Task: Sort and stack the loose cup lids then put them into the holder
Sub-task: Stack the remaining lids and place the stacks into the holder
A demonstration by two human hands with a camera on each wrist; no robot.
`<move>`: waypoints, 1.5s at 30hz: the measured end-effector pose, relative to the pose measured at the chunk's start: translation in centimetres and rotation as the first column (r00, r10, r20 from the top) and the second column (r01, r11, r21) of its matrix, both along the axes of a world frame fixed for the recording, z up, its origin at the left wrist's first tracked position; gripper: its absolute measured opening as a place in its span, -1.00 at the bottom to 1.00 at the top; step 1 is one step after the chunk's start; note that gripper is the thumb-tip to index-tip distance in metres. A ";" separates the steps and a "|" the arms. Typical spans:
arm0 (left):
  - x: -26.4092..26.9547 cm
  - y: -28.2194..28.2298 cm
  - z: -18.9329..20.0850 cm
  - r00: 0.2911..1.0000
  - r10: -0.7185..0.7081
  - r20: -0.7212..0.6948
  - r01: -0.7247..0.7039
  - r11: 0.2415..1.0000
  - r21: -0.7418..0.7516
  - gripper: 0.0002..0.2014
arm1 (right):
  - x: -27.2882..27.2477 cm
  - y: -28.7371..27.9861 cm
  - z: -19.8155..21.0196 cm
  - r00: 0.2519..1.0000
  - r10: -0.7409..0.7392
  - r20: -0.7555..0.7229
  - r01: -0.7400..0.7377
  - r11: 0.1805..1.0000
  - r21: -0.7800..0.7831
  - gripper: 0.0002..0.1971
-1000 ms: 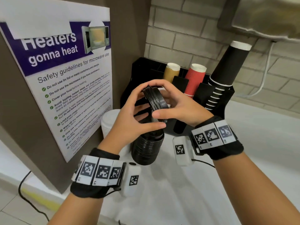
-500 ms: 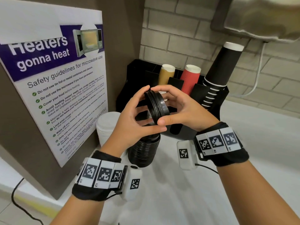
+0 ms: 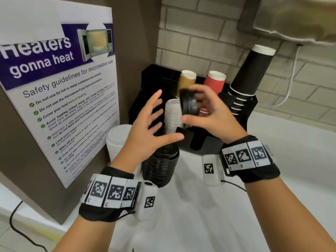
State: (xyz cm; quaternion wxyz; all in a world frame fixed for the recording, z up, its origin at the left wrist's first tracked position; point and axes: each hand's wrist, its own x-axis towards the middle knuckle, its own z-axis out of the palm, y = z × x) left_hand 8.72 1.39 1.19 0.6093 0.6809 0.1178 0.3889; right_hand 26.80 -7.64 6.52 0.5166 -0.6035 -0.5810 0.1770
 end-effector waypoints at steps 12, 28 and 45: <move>-1.3 0.8 -0.1 0.983 0.185 -0.013 -0.185 0.983 0.015 -0.38 | 7.1 2.6 -6.9 0.621 -0.290 0.728 0.634 0.731 -0.250 -0.22; -1.8 0.9 -0.6 0.978 0.199 -0.054 -0.198 0.980 0.026 -0.49 | 5.9 5.3 -9.3 0.405 0.257 0.877 0.687 0.548 -0.478 -0.43; -2.8 1.6 -0.4 0.964 0.262 -0.035 -0.260 0.964 0.056 -0.66 | -2.0 2.6 -6.6 0.940 0.230 0.253 -0.063 0.844 -0.533 -0.26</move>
